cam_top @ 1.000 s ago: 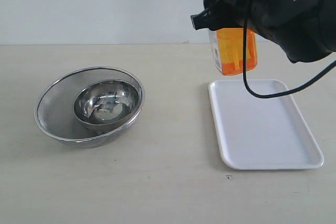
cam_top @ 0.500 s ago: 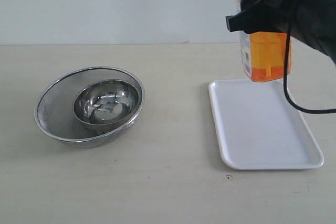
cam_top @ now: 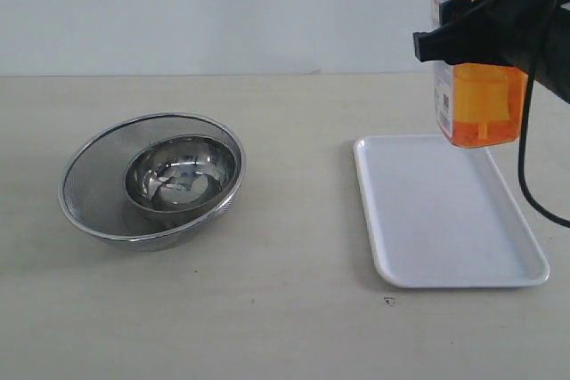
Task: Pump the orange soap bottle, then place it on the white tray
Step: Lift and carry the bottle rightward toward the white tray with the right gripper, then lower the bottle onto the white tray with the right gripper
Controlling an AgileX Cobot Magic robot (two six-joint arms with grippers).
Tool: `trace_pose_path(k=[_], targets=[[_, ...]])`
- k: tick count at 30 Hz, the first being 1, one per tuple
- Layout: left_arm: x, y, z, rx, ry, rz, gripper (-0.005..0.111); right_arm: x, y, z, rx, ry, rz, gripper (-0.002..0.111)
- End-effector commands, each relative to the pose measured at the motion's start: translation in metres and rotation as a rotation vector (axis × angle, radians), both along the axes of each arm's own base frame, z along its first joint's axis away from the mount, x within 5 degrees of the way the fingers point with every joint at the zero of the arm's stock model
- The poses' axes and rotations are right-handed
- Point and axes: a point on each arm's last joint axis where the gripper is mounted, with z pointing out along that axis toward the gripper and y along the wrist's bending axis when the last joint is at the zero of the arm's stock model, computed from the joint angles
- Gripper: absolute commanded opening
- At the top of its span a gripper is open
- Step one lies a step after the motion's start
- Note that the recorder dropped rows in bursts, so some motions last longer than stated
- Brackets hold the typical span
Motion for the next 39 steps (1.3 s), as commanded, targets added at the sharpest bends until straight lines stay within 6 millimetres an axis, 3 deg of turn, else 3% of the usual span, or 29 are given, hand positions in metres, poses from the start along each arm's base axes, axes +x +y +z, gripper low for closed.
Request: trace_pose_path(k=[1, 12, 24, 29, 39], targets=[[0.000, 0.000, -0.001, -0.012, -0.011, 0.002, 0.005, -0.008, -0.010, 0.011, -0.015, -0.098, -0.049, 0.000], [0.000, 0.000, -0.001, -0.012, -0.011, 0.002, 0.005, -0.011, -0.009, 0.008, 0.075, -0.148, -0.022, 0.000], [0.000, 0.000, -0.001, -0.012, -0.011, 0.002, 0.005, -0.022, -0.015, -0.012, 0.140, -0.178, -0.029, 0.000], [0.000, 0.000, -0.001, -0.012, -0.011, 0.002, 0.005, -0.020, -0.010, -0.014, 0.135, -0.185, 0.014, 0.000], [0.000, 0.000, -0.001, -0.012, -0.011, 0.002, 0.005, -0.005, 0.002, -0.043, 0.128, -0.157, 0.062, 0.000]])
